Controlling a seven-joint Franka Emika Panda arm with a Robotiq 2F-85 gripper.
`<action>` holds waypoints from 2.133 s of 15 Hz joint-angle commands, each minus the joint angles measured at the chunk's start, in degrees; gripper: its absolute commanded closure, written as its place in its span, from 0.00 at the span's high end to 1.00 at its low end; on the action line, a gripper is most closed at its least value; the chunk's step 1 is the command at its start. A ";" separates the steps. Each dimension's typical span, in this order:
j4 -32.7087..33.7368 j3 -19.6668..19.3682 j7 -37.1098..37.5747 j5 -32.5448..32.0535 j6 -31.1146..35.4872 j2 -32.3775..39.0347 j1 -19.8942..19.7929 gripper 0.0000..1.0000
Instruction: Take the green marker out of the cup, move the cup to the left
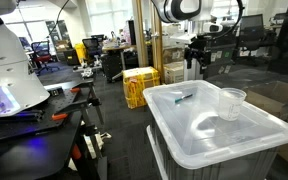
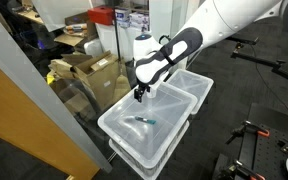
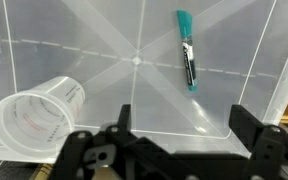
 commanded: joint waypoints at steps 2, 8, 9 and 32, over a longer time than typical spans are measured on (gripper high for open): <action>-7.95 -2.33 4.16 -1.45 6.36 -5.97 1.15 1.00; -13.90 -5.00 7.06 -1.65 12.59 -9.99 0.65 1.00; -14.43 -5.74 7.85 -1.76 13.71 -10.20 0.75 1.00; -11.29 -8.13 17.25 7.47 28.32 -1.80 -5.65 1.00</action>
